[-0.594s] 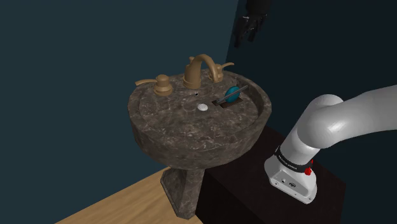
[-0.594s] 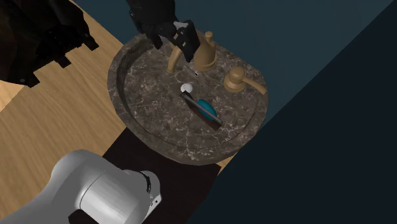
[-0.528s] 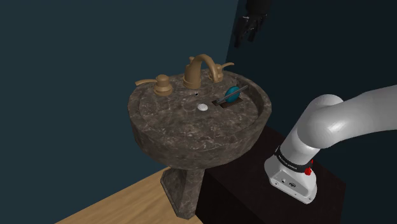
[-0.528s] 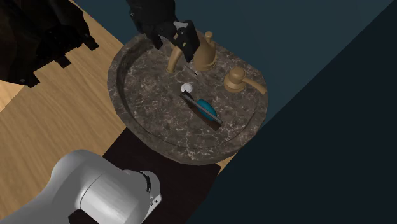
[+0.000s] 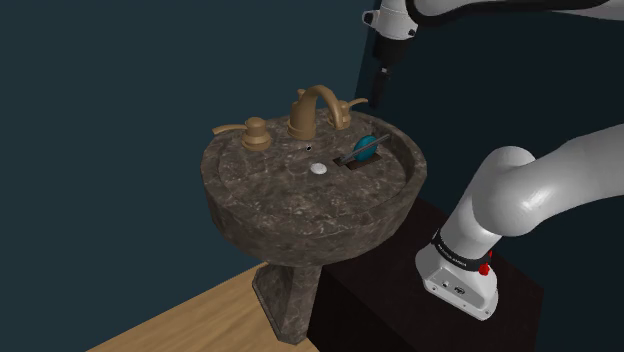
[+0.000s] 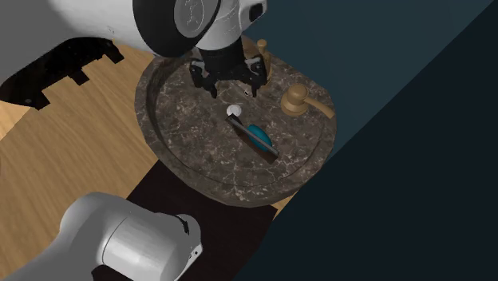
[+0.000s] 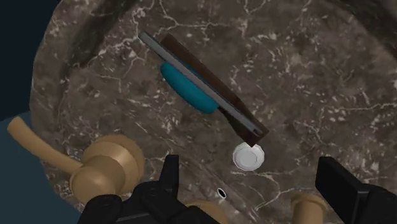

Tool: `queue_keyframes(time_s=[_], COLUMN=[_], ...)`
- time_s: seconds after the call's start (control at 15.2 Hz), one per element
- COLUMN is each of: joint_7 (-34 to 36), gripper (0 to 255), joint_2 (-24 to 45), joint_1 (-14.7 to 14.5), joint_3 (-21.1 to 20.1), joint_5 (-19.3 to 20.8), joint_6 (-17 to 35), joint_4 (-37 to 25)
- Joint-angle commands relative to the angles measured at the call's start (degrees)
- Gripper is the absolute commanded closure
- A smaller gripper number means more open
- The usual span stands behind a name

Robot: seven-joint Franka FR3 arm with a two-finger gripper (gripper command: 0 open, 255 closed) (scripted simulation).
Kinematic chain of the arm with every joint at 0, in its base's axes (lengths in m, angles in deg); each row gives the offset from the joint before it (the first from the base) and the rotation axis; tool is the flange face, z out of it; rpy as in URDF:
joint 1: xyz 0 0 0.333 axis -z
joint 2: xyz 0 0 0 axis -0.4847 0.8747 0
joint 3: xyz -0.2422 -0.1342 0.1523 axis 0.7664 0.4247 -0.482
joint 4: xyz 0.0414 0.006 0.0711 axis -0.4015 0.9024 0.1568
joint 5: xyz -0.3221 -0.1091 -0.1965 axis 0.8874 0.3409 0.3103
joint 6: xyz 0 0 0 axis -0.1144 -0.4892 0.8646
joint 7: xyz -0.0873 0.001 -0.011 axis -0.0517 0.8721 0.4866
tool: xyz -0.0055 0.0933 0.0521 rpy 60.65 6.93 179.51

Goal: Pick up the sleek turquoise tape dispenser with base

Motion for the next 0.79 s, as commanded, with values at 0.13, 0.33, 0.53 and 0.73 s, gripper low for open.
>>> queue_keyframes(time_s=[0.13,0.33,0.53,0.73], joint_7=[-16.37,-27.84,-39.06,-43.22], gripper=[0,0,0,0], joint_2=[3.19,6.53,10.56,12.73], joint_1=[-3.37,-5.58,-7.55,-8.25], joint_3=[5.0,8.45,11.74,13.14], joint_5=[3.92,7.0,10.22,11.66], joint_6=[5.07,9.23,13.89,16.76], joint_4=[4.41,6.94,9.07,10.28])
